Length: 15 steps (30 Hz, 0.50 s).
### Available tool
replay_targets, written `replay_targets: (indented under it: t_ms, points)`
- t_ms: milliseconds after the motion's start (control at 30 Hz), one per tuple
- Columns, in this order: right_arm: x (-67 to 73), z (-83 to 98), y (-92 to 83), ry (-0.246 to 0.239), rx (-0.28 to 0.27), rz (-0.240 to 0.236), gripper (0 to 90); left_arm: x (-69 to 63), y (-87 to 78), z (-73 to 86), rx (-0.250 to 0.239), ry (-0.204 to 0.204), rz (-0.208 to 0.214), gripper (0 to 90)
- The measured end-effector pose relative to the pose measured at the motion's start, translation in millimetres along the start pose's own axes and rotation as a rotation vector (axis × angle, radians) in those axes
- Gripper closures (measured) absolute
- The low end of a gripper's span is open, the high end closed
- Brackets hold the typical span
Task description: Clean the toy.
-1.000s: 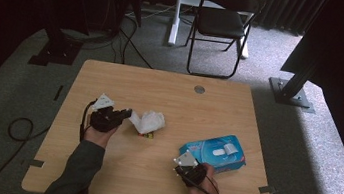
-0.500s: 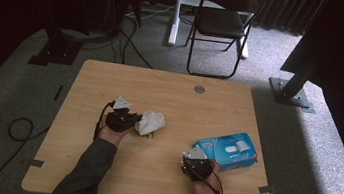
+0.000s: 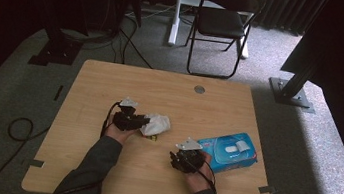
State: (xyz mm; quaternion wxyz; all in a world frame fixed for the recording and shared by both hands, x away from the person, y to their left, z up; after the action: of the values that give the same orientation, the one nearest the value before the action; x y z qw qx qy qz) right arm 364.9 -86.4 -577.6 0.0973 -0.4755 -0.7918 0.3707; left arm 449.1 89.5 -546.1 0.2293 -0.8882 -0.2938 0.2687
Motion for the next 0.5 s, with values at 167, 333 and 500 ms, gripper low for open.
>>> replay_targets:
  t_ms: [167, 333, 500]
  points:
    - [1.8, -0.2, 7.2, 0.016, 0.001, -0.052, 43.0, -18.3, 5.9, 2.7, 0.037, 0.050, 0.041, 73.6]
    - [4.3, -1.1, 10.3, 0.016, -0.017, -0.080, 42.5, -32.7, 7.4, 6.0, 0.059, 0.102, 0.023, 74.4]
    - [8.2, 0.1, 13.5, -0.016, -0.009, -0.102, 45.5, -38.4, 4.9, 10.7, 0.050, 0.090, 0.014, 75.0]
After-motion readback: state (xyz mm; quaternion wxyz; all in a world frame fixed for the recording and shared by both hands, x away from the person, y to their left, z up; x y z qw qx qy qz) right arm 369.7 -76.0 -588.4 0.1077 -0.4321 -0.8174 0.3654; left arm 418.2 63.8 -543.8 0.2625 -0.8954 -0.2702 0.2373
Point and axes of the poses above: each handheld gripper's, and its own axes: y roughly forward along the jaws, z roughly out of its underside, x roughly to its left, the point moved 8 cm from there along y, roughly forward along the jaws, and after that the axes turned 8 degrees about z, right-handed, at the moved point
